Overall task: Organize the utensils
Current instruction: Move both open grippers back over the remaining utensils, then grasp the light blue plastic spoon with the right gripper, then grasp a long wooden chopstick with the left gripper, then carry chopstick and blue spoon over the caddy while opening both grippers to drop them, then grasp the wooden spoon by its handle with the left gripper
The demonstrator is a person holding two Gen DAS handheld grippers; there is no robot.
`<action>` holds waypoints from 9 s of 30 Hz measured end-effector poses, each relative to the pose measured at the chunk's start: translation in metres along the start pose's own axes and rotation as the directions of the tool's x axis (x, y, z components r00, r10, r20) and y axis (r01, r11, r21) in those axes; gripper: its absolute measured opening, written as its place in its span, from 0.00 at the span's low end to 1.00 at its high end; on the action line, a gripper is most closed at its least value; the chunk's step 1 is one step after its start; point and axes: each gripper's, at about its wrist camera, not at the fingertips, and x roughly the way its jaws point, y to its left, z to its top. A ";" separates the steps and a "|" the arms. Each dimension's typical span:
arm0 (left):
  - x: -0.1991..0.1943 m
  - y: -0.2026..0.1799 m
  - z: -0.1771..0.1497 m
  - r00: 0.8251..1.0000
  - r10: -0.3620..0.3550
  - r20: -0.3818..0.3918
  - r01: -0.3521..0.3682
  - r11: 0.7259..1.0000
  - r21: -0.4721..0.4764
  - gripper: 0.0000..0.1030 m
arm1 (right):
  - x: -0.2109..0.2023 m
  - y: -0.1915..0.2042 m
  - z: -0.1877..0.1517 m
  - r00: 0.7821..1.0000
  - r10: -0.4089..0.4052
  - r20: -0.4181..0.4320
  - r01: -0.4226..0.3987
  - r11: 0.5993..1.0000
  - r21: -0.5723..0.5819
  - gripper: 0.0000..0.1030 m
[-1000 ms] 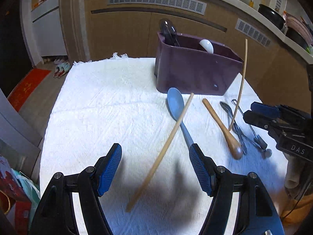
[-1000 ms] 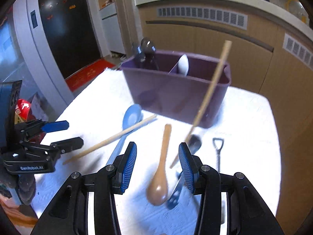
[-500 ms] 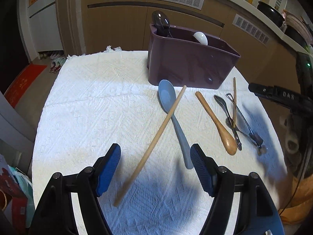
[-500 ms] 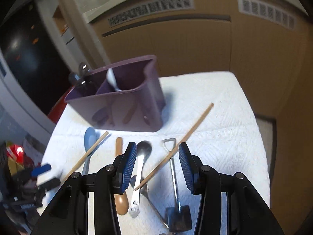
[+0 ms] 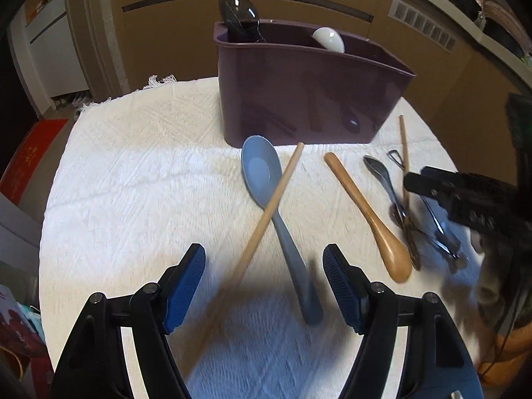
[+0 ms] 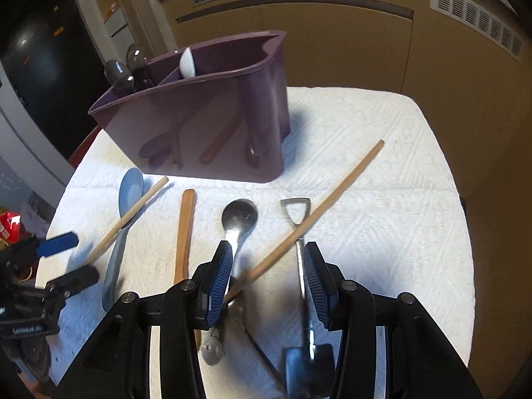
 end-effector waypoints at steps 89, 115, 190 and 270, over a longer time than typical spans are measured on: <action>-0.030 -0.051 -0.024 1.000 -0.001 -0.020 0.008 0.921 0.388 0.40 | -0.093 -0.007 0.023 0.975 -0.030 0.218 0.027 0.999 0.019 0.32; 0.037 -0.089 0.026 0.973 0.021 -0.232 0.073 0.918 0.391 0.12 | -0.082 -0.111 -0.034 0.986 -0.037 0.162 -0.007 0.965 0.263 0.34; -0.148 -0.020 0.166 0.698 -0.047 0.714 0.050 0.999 0.017 0.05 | -0.141 0.074 0.146 0.694 0.043 0.719 0.200 0.947 -0.251 0.11; -0.011 -0.065 -0.051 0.997 0.058 -0.044 -0.052 0.990 0.131 0.15 | -0.046 -0.009 -0.049 0.994 0.025 0.109 -0.012 0.994 -0.111 0.53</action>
